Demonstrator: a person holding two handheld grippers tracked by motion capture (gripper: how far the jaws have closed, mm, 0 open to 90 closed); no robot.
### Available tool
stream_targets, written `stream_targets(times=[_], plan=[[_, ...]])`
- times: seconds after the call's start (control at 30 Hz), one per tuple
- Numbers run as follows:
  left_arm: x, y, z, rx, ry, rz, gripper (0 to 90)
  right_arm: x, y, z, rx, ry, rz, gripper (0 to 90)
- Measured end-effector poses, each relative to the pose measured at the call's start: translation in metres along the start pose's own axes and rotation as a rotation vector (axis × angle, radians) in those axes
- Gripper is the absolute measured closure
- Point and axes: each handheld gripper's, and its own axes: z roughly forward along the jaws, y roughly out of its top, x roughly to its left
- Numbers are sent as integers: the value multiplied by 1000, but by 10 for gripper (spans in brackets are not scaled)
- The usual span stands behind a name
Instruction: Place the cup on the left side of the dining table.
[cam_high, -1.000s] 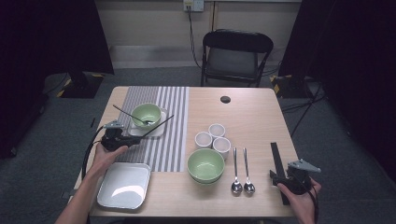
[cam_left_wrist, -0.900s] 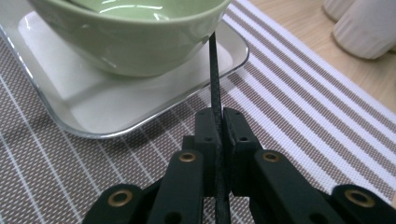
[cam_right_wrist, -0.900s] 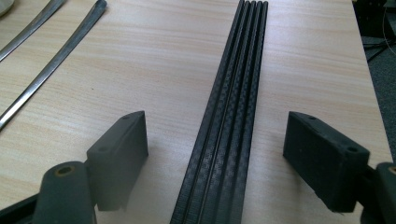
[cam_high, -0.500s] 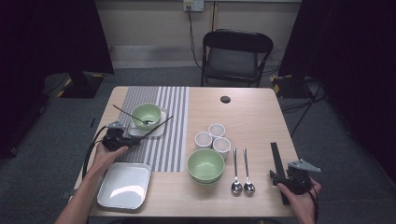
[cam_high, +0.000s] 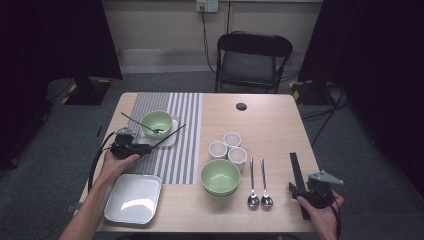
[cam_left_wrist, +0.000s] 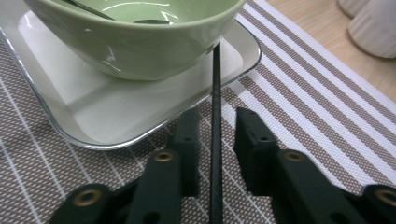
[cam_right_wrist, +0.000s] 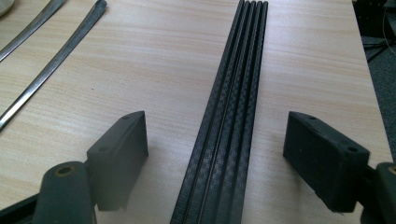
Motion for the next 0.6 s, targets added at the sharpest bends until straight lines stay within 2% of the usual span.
stream_targets(times=[0.23,0.3,0.37,0.47,0.6], plan=[[-1,3,-8,-30,18,-21,501,0,0,0,0,0,0,214],[-3,3,-11,-33,4,-24,456,0,0,0,0,0,0,213],[-6,5,-14,-39,13,-10,427,0,0,0,1,3,0,199],[-10,7,-18,-61,-3,-15,337,0,0,0,2,7,-8,193],[-15,8,-23,-66,-13,-13,298,0,0,0,2,6,-6,196]])
